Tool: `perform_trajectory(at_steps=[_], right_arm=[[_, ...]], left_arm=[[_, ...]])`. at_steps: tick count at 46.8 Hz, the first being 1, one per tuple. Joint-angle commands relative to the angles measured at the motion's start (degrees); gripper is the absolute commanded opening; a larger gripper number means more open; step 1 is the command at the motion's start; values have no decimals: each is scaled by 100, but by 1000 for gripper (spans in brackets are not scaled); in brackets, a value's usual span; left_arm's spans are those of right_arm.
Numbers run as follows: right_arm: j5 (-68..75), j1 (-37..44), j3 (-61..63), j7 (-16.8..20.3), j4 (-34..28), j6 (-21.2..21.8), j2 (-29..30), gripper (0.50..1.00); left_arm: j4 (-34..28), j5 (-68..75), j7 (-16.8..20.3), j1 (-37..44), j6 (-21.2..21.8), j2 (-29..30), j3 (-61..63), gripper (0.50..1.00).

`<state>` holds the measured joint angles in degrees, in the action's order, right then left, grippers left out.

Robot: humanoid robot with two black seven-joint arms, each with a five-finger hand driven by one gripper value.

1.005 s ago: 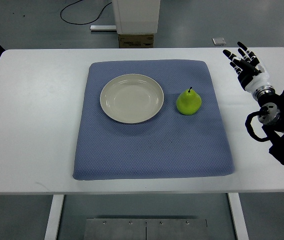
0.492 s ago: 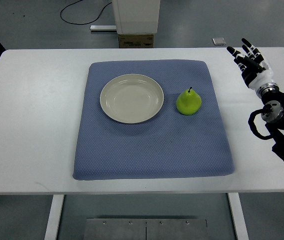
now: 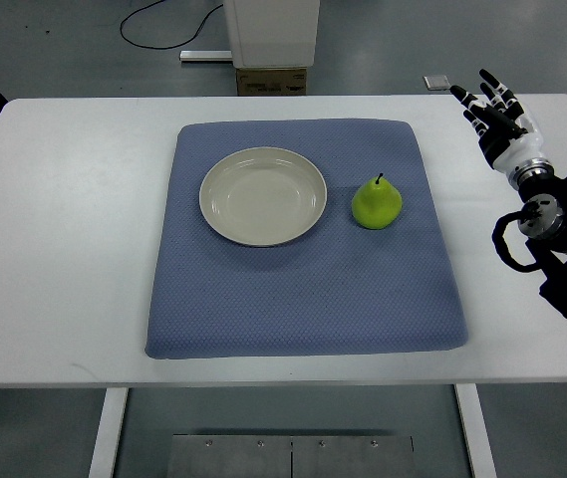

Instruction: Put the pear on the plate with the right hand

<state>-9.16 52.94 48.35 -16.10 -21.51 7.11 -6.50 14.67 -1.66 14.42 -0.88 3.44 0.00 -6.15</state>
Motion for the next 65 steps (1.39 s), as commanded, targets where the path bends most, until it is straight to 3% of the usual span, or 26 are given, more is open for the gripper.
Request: perform_trajectory(at_steps=[1,19,36,52,57,65], right_arm=[[-7,23,-10,-42,-2,1,-9,1000],[-25,129,-36,-244,-20,45,-44,1000],[-33,270,-713,-306,-20,642,-237,1000],[-69,138,-1459,-1360,-143,959,-466,1000],[-69,103,-1890,-1890,-213,959,-492,1000],[-139,111,-2681,-1890,-240,959,-510,1000]], left_arm=[[1,-1,0,0,-1,0,0,1000],[1,8,-9,0,-1,0,0,1000],[1,-1,-1,0,-1,0,0,1000],[1,-1,-9,0,-1,0,0,1000],[1,-1,0,0,-1,0,0,1000],[1,-1,0,0,-1,0,0,1000]])
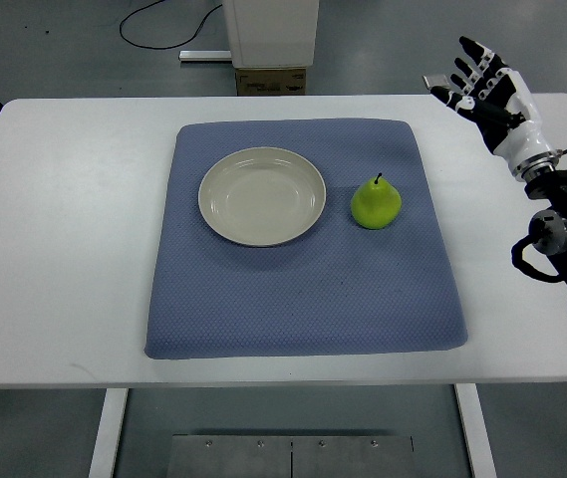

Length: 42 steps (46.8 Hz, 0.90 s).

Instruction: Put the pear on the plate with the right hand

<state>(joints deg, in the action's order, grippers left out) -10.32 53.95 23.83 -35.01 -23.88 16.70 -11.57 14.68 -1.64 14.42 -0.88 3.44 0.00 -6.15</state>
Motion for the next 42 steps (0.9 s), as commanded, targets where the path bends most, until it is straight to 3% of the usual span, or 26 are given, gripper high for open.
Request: perform_trajectory(at_steps=[1,15,42], right_arm=[[-32,10,-300,1,-2,-9,-3,1000],[-383,1,-581,1,-354,-9,-65,1000],[-1016,-95,-722,1,-450,-18,-47,1000]], left_arm=[[0,6,0,0,8,0,0,1000],[0,-3,0,0,8,0,0,1000],[0,6,0,0,-1,0,0,1000]])
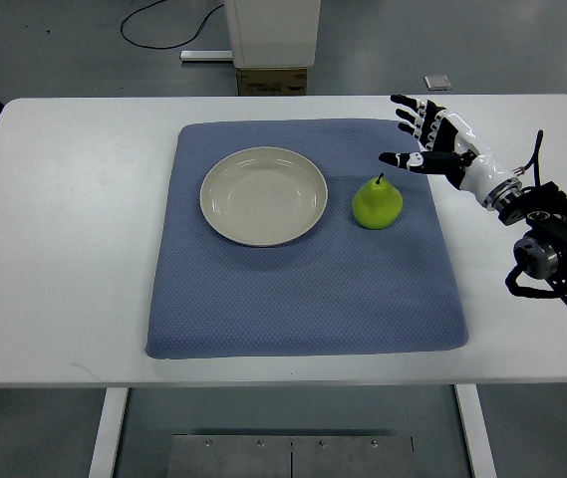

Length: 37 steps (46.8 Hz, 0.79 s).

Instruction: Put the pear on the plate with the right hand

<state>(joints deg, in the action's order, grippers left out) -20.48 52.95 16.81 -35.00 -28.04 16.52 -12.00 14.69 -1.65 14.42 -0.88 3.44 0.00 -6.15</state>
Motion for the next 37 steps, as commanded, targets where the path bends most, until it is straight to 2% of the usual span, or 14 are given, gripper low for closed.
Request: perform_trajectory(at_steps=[1,22,37], right_arm=[[0,5,-20,0,-53,0,-13,1000],[333,-109,164,0,-475,-52,-224,1000],[423,-610,1509,0,-852,-79,-180,1000]], left_arm=[[-1,-2,0,0,-1,0,0,1000],[-1,-2,0,0,7,0,0,1000],[-1,-2,-9,0,-1,0,0,1000]])
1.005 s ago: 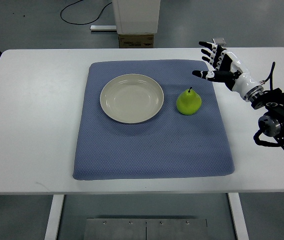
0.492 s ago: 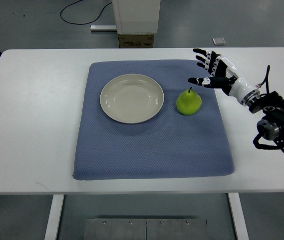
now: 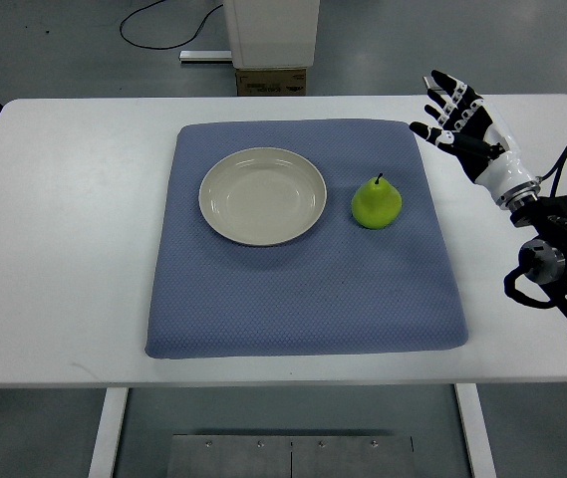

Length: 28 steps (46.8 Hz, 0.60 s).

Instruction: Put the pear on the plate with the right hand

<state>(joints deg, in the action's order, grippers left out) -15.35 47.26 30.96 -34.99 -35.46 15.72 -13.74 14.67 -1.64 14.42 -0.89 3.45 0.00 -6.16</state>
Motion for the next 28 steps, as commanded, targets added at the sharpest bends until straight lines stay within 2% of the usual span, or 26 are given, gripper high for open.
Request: perform_trajectory(at_steps=[1,14,28], right_arm=[[-126,-50,120,-1,-127,-7,-15,1000],[-943,-269,964,-1,-206,-7,-6,1000],[-1893,-577,1351,-1,-813,-25,38,1000]], left_arm=[[1,-3,0,1,-3,0,0,1000],[1,-3,0,1,-3,0,0,1000],[1,-3,-9,1,6,0,0,1000]])
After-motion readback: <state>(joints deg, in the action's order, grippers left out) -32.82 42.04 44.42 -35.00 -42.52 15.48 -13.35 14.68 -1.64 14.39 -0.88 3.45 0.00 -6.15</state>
